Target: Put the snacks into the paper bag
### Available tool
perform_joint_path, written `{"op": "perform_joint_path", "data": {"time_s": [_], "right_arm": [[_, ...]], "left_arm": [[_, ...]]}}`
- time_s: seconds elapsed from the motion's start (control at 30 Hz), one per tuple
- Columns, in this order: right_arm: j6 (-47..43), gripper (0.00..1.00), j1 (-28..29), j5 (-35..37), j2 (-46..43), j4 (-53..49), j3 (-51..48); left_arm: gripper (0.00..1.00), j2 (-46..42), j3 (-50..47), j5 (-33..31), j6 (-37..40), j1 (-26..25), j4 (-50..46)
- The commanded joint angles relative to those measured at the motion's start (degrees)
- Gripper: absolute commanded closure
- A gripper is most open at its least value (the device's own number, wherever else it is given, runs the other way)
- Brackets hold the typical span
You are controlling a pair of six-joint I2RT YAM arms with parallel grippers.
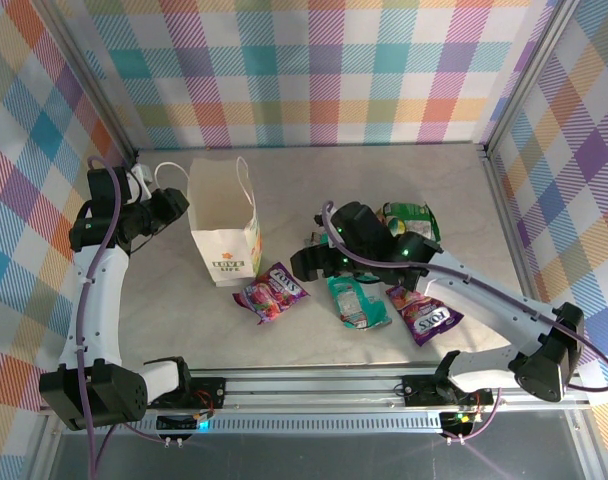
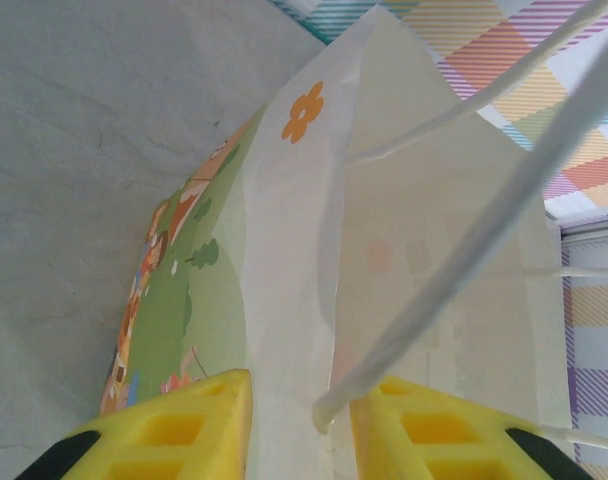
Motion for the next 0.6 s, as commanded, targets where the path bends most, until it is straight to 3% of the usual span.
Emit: {"op": "perform_joint_path", "data": {"time_s": [0.0,0.3,0.57], "right_arm": [[5.1,0.12,-0.2,-1.8,-1.9,0.5,-3.2],[13.5,0.09,-0.5,-4.5,-0.2,5.7,-11.3],[20.8,0.07,-0.8,-9.4,7.0,14.3,-15.6]], "left_arm": [[0.68,-0.6,1.9,1.1,1.5,0.9,-0.9],[0.68,-0.9,2.0,0.7,2.7,0.9,-2.5],[0.68,-0.7,2.2,0.9,3.0,0.9,-2.6]]}}
